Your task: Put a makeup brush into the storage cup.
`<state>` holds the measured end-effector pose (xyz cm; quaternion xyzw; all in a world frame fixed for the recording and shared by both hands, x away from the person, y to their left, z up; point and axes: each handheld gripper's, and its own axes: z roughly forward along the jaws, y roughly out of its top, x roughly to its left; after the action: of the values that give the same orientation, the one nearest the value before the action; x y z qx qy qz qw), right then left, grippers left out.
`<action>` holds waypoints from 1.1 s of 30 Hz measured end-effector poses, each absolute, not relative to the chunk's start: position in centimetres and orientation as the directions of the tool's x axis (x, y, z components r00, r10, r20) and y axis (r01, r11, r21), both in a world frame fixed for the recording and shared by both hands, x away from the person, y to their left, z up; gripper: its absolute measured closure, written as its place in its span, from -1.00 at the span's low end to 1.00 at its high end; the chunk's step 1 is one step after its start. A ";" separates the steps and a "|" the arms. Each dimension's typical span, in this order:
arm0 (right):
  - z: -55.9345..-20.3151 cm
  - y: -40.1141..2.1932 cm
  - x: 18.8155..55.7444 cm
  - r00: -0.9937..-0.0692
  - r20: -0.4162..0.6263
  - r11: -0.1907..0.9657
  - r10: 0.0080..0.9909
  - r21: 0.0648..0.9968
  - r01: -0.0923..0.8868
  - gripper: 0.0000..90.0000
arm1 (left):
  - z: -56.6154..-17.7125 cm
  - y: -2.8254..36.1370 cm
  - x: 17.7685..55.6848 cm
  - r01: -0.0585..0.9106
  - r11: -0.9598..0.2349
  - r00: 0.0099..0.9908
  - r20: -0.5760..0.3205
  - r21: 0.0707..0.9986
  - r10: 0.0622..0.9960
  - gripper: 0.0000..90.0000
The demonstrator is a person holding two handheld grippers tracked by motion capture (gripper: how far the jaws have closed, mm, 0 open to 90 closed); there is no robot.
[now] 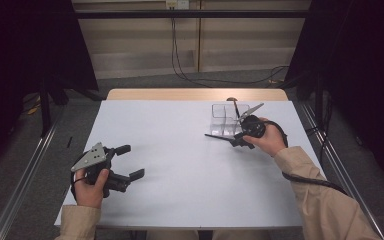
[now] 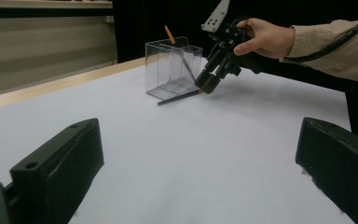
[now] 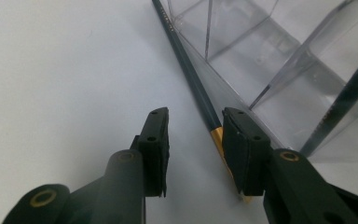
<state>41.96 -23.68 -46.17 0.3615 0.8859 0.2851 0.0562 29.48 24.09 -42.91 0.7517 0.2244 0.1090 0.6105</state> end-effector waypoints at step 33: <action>-47.0 -23.9 41.9 -0.757 0.059 0.611 0.651 0.552 0.568 0.36 | -42.9 24.0 29.5 0.207 -0.157 0.880 -0.113 0.966 0.461 -0.98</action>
<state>41.91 -23.93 -46.99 0.3405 0.8945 0.2802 0.0738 29.51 24.00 -42.91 0.7535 0.2217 0.1042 0.6101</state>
